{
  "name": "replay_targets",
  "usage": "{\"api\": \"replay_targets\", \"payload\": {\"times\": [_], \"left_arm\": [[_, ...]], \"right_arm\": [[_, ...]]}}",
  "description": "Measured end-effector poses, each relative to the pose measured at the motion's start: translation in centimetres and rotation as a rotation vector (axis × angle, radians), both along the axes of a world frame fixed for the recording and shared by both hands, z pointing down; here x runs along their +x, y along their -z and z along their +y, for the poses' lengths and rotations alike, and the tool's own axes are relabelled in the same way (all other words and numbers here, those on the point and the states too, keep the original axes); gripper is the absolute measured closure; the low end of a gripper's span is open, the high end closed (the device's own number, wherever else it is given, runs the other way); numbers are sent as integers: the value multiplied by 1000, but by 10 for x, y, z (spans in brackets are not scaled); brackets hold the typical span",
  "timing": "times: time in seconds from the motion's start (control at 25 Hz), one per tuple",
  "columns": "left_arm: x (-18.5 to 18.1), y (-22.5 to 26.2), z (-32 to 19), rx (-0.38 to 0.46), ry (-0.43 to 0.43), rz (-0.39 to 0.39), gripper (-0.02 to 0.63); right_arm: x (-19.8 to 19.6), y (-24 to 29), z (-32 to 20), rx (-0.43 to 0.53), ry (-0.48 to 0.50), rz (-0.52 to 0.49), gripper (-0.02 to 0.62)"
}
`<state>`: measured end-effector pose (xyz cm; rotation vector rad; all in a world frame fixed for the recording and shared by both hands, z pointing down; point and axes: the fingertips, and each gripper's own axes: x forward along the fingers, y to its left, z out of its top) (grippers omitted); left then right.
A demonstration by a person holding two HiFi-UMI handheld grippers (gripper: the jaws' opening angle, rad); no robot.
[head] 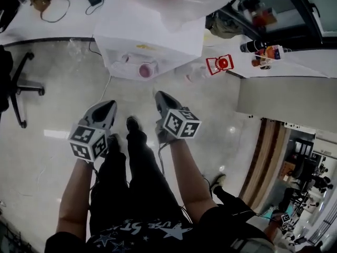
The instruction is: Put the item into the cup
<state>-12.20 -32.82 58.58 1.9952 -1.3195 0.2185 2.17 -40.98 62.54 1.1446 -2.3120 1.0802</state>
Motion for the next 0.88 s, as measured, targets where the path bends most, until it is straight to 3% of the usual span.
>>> {"api": "replay_targets", "payload": {"times": [0.88], "left_arm": [[-9,-68,-56,-45,90,9,600]], "right_arm": [[-33,-73,-83,-15,91,-12,595]]}}
